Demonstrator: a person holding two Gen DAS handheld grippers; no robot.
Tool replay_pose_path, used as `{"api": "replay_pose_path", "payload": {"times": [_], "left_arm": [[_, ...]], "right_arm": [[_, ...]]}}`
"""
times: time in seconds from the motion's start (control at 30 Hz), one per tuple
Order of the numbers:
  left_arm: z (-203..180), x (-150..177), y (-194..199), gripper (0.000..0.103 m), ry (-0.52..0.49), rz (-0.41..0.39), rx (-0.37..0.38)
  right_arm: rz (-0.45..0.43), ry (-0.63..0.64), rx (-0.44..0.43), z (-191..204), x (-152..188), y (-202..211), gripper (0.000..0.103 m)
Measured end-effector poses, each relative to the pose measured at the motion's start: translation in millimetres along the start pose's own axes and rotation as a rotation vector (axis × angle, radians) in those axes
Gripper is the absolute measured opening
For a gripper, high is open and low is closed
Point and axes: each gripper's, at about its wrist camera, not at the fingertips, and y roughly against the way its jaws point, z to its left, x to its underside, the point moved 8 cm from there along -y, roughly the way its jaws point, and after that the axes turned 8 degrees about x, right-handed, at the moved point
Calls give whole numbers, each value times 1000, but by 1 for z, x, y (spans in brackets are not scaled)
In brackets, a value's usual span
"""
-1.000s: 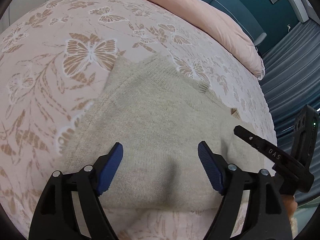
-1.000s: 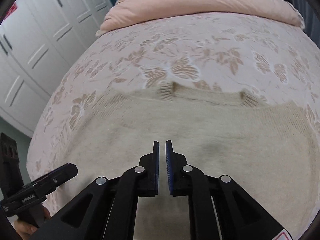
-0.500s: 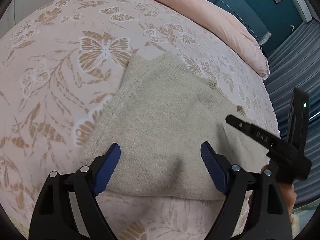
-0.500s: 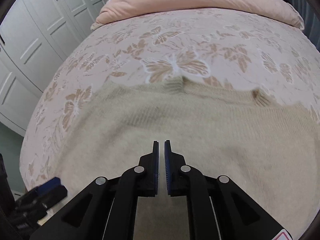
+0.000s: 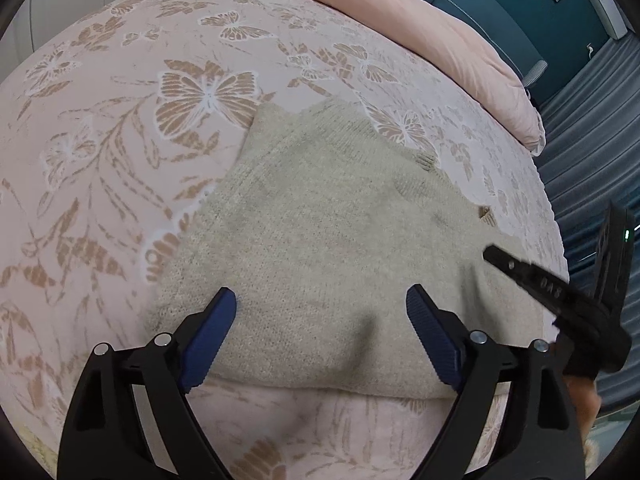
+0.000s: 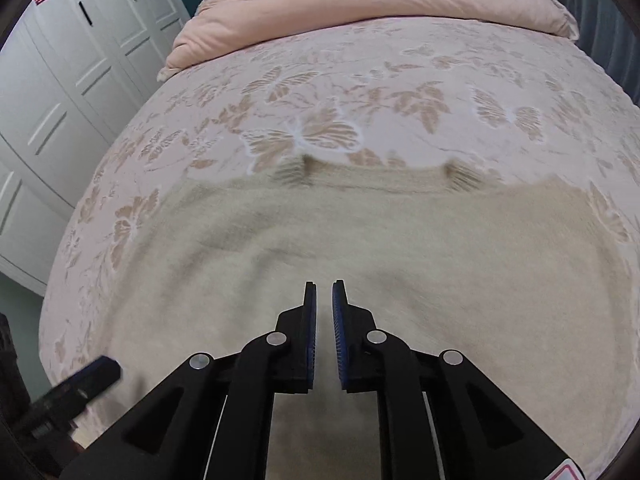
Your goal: Fold small clothes
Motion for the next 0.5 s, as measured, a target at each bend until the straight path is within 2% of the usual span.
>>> {"api": "replay_pose_path", "payload": {"times": [0.07, 0.1, 0.13, 0.2, 0.3, 0.37, 0.43, 0.47, 0.5], "left_arm": [[5, 0, 12, 85, 50, -49, 51], [9, 0, 19, 86, 91, -79, 88], [15, 1, 28, 92, 147, -110, 119], [34, 7, 40, 94, 279, -159, 152], [61, 24, 36, 95, 470, -136, 166], [70, 32, 25, 95, 558, -111, 176], [71, 34, 14, 95, 611, -108, 206], [70, 32, 11, 98, 625, -122, 201], [67, 28, 8, 98, 624, -138, 203]], "right_arm": [[25, -43, 29, -24, 14, -1, 14], [27, -71, 5, -30, 18, 2, 14], [16, -83, -33, -29, 18, 8, 14], [-18, -55, -73, -16, 12, 17, 14], [-25, 0, -91, 11, 1, 7, 14], [25, 29, -85, 24, 2, -14, 14], [123, 38, -88, 33, 16, -44, 14], [124, 31, -93, 34, 20, -53, 14], [85, 30, -101, 35, 19, -51, 14]]}}
